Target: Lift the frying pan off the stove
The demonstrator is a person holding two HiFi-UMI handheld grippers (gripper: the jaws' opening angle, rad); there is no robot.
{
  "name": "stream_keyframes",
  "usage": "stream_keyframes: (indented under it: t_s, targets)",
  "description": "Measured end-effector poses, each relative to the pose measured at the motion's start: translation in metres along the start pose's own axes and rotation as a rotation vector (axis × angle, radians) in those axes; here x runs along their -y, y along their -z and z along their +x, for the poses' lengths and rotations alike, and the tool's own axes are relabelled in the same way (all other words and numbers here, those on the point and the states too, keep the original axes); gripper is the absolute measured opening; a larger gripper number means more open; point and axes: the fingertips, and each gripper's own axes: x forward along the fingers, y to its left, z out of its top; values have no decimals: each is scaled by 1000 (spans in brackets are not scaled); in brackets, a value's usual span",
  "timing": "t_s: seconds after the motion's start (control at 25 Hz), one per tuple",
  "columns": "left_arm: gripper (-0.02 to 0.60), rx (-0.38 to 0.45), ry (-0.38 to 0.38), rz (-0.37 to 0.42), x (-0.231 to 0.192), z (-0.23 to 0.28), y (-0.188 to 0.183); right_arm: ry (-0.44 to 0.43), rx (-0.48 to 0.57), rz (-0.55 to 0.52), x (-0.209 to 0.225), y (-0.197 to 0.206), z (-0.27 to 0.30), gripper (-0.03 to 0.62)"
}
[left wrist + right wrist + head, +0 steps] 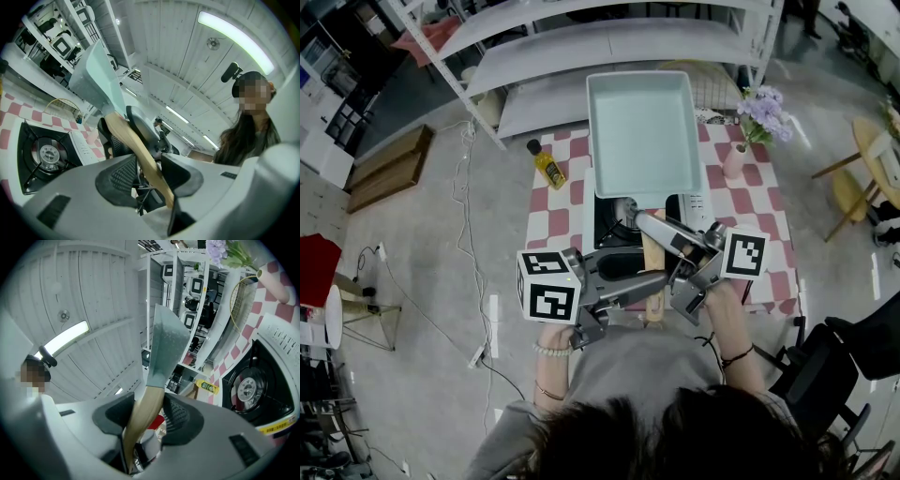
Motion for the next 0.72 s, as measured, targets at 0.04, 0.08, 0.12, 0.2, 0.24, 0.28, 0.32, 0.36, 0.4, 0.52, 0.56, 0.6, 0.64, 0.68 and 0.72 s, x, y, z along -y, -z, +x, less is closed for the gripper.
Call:
stream_keyframes:
  t_s: [0.04, 0.08, 0.12, 0.2, 0.24, 0.28, 0.32, 0.36, 0.4, 0.52, 0.56, 0.6, 0.64, 0.68, 0.72]
  targets:
    - [173, 0, 0, -1, 0, 0, 0, -1, 2, 2, 0, 0, 0, 201]
    - [173, 0, 0, 1, 0, 0, 0, -2, 3, 3, 0, -1, 0, 201]
    - [173, 1, 1, 3, 0, 0, 0, -3, 4, 4, 0, -1, -1, 201]
    - [173, 1, 3, 2, 0, 1, 0, -4, 4, 4, 0, -1, -1, 201]
    - [173, 2, 3, 2, 0, 1, -1, -4, 5, 5, 0, -1, -2, 201]
    - [173, 1, 3, 1, 1, 1, -1, -5, 5, 5, -1, -2, -2, 201]
    - [173, 0, 2, 1, 1, 1, -1, -4, 6, 6, -1, -2, -2, 201]
    - [173, -1, 0, -1, 1, 1, 0, -4, 7, 6, -1, -2, -2, 201]
    - [173, -1, -1, -2, 1, 1, 0, -4, 8, 7, -1, -2, -2, 201]
    - [173, -1, 4, 2, 0, 1, 0, -4, 8, 7, -1, -2, -2, 201]
    - [173, -1, 5, 3, 0, 1, 0, -4, 8, 8, 0, -1, -3, 201]
    - [173, -1, 6, 2, 0, 2, 1, -4, 9, 8, 0, -1, -3, 201]
    - [173, -1, 5, 1, 0, 2, 1, -4, 9, 8, -1, -1, -3, 201]
    - [173, -2, 2, 0, 0, 2, 1, -4, 9, 7, -1, -1, -3, 201]
    - [173, -3, -1, 0, 0, 2, 1, -4, 9, 7, 0, -1, -4, 201]
